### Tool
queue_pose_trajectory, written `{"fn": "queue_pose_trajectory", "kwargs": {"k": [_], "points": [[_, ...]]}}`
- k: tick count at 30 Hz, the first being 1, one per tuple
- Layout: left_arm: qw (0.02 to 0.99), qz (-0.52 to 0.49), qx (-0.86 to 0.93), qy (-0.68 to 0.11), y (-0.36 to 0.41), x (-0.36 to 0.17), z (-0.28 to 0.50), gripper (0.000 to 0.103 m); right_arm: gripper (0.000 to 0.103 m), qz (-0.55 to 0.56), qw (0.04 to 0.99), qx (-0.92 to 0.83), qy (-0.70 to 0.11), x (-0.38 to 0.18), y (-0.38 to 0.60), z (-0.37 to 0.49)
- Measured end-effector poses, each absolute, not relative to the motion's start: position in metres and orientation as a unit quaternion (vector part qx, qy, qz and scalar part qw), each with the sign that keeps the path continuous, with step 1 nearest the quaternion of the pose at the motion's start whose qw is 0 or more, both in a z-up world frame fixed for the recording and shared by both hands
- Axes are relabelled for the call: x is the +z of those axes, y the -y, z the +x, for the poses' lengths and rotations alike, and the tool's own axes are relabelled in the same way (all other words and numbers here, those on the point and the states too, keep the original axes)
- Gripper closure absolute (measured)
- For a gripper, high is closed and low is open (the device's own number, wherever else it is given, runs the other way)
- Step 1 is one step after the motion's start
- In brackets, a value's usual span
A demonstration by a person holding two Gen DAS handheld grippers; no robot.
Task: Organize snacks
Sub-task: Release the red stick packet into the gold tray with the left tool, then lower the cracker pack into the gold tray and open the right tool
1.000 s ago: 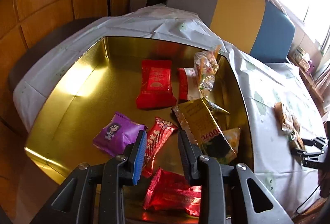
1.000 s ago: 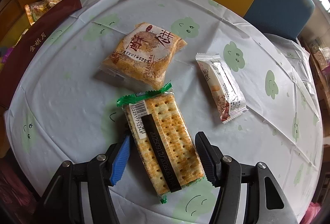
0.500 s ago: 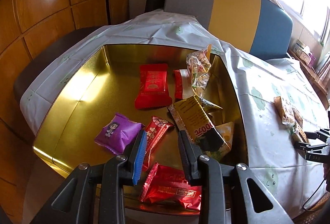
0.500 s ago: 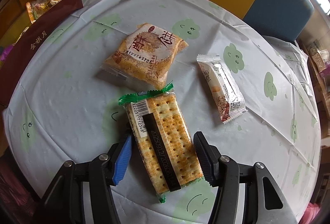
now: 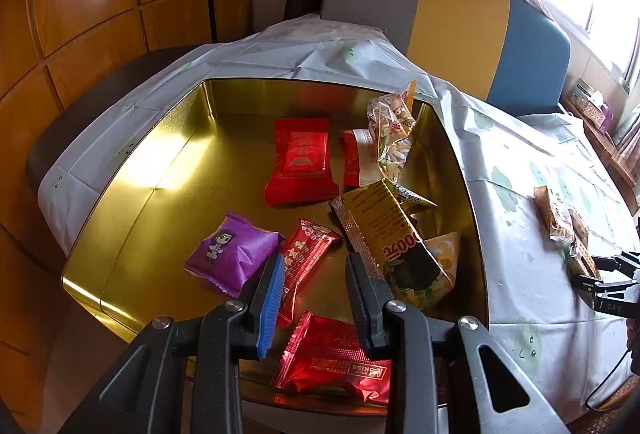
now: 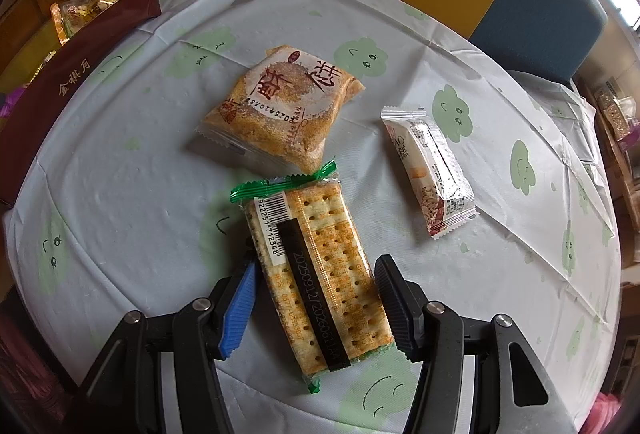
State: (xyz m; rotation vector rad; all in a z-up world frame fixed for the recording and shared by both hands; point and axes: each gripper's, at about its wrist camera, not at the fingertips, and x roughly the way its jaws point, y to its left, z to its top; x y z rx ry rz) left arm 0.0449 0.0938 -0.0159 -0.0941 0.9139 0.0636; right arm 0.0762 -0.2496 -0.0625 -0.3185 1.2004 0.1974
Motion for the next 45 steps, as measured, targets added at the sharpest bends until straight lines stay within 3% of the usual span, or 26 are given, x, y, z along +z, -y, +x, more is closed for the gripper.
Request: {"fn": "queue_pose_trajectory", "kwargs": {"k": [13, 21, 34, 45], "points": [[0.901, -0.050, 0.037, -0.429, -0.104, -0.011, 0.044, 0.071, 0.050, -0.154, 0.802, 0.079, -0.571, -0.056, 0.247, 0.072], [0.903, -0.067, 0.056, -0.420, -0.123, -0.008, 0.042, 0.071, 0.050, -0.097, 0.826, 0.108, -0.545, -0.017, 0.234, 0.055], [0.908, -0.090, 0.111, -0.393, -0.170, 0.004, 0.034, 0.071, 0.050, -0.036, 0.827, 0.289, -0.481, 0.040, 0.090, 0.052], [0.904, -0.099, 0.125, -0.396, -0.184, -0.004, 0.033, 0.071, 0.049, -0.028, 0.801, 0.329, -0.500, 0.013, -0.008, 0.086]]}}
